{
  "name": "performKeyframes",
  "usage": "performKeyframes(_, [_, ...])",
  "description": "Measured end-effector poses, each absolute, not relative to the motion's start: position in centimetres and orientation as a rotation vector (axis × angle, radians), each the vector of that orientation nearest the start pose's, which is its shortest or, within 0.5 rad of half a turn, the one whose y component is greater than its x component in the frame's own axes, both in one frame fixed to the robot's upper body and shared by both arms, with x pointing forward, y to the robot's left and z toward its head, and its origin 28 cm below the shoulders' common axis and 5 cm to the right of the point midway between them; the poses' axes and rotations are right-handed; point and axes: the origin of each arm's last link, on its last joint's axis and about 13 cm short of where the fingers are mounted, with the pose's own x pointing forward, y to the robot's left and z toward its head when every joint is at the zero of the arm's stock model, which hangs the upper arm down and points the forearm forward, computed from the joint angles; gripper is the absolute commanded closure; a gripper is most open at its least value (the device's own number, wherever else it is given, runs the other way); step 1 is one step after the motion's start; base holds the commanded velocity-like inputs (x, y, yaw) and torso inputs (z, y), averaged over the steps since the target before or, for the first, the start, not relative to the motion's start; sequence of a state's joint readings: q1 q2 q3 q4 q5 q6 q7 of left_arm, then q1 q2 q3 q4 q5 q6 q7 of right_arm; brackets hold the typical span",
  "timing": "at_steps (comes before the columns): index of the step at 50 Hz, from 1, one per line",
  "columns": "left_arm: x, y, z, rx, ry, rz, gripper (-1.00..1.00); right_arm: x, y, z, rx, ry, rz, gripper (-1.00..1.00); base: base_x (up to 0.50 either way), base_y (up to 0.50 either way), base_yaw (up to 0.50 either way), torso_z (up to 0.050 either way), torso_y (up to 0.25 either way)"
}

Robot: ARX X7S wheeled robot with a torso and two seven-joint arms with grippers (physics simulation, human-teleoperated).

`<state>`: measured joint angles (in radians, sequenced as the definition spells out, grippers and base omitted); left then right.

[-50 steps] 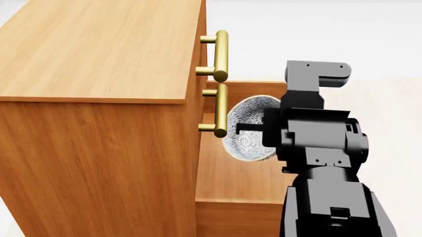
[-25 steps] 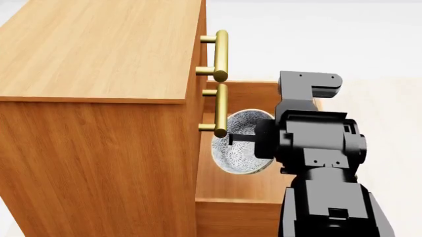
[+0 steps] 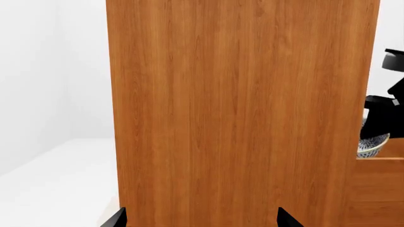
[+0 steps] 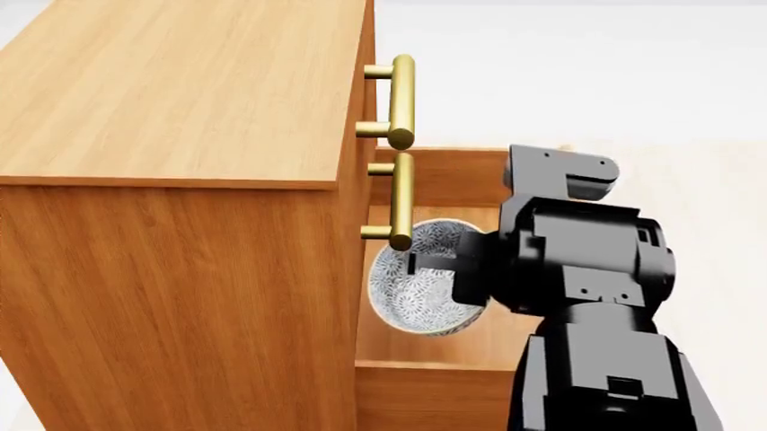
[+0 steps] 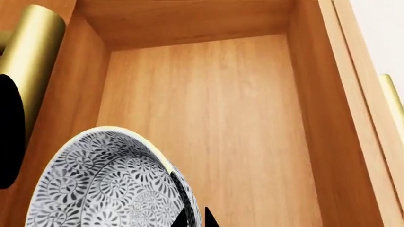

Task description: Put the bowl in the bottom drawer of the cabinet and close it.

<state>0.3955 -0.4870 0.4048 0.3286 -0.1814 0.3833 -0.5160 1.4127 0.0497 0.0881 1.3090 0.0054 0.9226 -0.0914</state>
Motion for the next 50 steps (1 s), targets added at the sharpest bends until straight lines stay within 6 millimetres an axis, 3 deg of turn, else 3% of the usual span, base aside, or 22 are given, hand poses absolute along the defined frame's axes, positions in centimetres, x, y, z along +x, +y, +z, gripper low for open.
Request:
performKeyframes(36, [10.13,21.48,3.41,-0.014,-0.166,-0.023,-1.00,39.59,-11.43,17.36,0.224,0.878,0.036,1.00,0.00,0.00,0.00,0.000,0.001])
performKeyframes(37, [10.13,21.48,3.41,-0.014,-0.166,-0.023,-1.00,39.59,-11.44,17.34,0.225,0.879,0.036,-1.00,0.00,0.00,0.00,0.000,0.000])
performKeyframes(50, [10.12,21.50,3.26,-0.014,-0.166,-0.023,-1.00,39.79,-11.44,17.48,0.214,0.847,0.052,-1.00,0.00,0.00,0.00,0.000,0.000])
